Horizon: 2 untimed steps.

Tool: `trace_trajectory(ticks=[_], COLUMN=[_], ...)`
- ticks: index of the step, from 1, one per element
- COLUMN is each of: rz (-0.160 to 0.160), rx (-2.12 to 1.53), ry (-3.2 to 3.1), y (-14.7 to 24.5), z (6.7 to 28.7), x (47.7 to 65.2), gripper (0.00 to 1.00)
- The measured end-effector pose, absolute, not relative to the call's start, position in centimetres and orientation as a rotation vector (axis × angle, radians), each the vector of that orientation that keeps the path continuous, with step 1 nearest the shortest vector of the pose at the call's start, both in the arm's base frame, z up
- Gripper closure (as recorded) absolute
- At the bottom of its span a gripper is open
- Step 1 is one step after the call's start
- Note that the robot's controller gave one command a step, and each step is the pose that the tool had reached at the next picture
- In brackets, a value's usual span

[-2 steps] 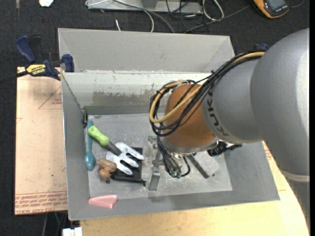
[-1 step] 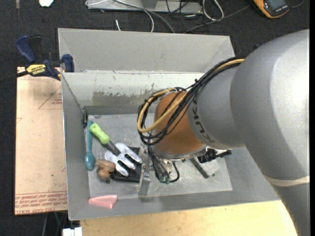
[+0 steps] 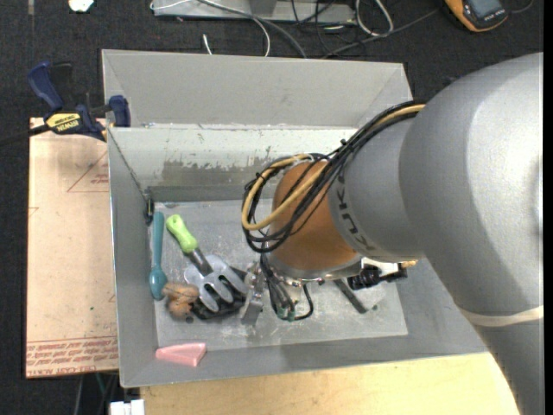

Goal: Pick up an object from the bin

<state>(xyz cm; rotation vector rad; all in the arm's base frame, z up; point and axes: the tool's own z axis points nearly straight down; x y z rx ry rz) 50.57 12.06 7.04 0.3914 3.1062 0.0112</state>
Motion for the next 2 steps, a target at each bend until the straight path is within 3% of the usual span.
trace_trajectory(ticks=[1, 2], rz=[0.011, 0.007], rx=[0.391, 0.333], ry=[3.106, 3.120], y=[12.1, 13.5], z=[7.0, 12.9], x=[50.6, 49.1], gripper=[1.00, 1.00])
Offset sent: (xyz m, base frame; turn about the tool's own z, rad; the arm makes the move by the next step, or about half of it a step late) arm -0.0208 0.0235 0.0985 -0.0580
